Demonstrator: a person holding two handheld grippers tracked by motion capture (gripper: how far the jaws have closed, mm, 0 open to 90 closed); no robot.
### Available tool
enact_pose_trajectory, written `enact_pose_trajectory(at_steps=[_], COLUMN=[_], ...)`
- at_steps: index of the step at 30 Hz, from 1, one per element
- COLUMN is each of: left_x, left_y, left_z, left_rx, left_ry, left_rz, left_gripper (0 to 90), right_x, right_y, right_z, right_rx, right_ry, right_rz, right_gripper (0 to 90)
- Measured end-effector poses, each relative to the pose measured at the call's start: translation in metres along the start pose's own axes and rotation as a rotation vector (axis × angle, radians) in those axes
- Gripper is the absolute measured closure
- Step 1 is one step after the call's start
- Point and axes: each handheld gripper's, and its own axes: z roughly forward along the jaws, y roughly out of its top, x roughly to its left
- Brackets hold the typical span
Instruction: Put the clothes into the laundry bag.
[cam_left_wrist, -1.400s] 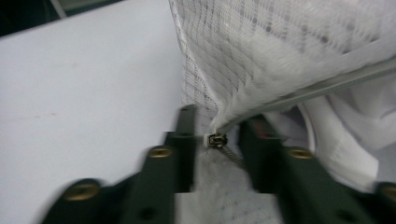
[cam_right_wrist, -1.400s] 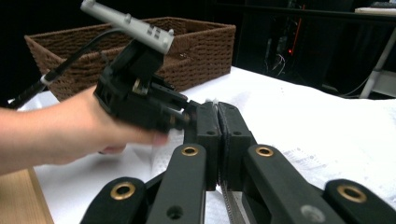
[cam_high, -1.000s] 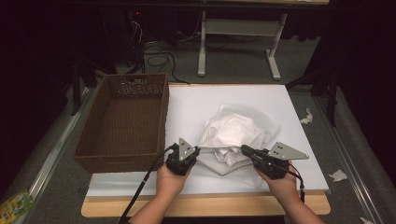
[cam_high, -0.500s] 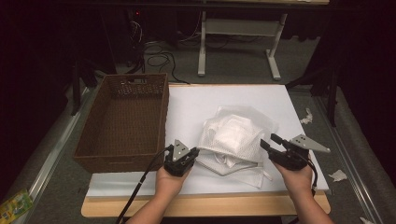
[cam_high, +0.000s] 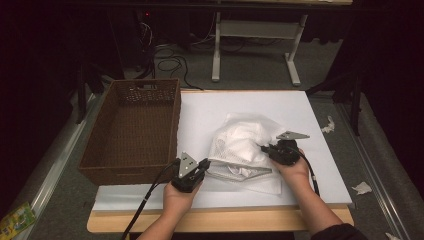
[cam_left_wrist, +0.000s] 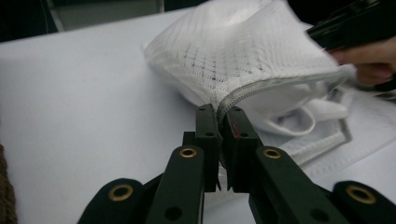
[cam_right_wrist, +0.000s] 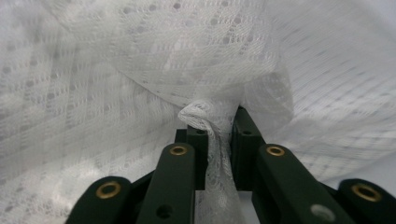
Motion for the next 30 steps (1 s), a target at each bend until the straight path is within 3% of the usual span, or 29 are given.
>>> enact_pose_trajectory(at_steps=[2,4,6,9,12,14,19,30], left_x=[-0.006,-0.01,-0.008,0.005,0.012,0.015,0.016,0.011], left_y=[0.008,0.011,0.007,-0.01,-0.018,-0.018,-0.015,-0.015], left_z=[-0.007,-0.008,0.0,0.016,0.021,0.02,0.016,0.018], left_rx=[-0.051,-0.069,-0.021,0.092,0.132,0.123,0.093,0.076], left_ry=[-0.01,-0.015,0.025,0.069,0.079,0.082,0.097,0.085], left_rz=[-0.001,0.026,0.063,0.023,0.006,-0.013,-0.019,-0.007], left_gripper=[85.4,85.3,85.1,84.8,82.9,77.3,61.6,41.4], right_x=[0.0,0.0,-0.003,-0.011,-0.01,-0.006,-0.001,-0.003], right_y=[0.011,0.022,0.025,0.016,0.015,0.017,0.013,0.011], right_z=[0.0,-0.002,0.0,0.012,0.013,0.008,0.002,-0.015], right_rx=[-0.042,-0.083,-0.095,-0.027,-0.021,-0.036,-0.063,-0.104], right_ry=[-0.012,-0.016,-0.028,-0.026,-0.02,-0.022,-0.042,-0.057], right_rz=[-0.028,-0.051,-0.057,-0.044,-0.042,-0.058,-0.079,-0.057], right_gripper=[83.9,83.7,83.3,81.9,78.5,73.5,64.4,42.9])
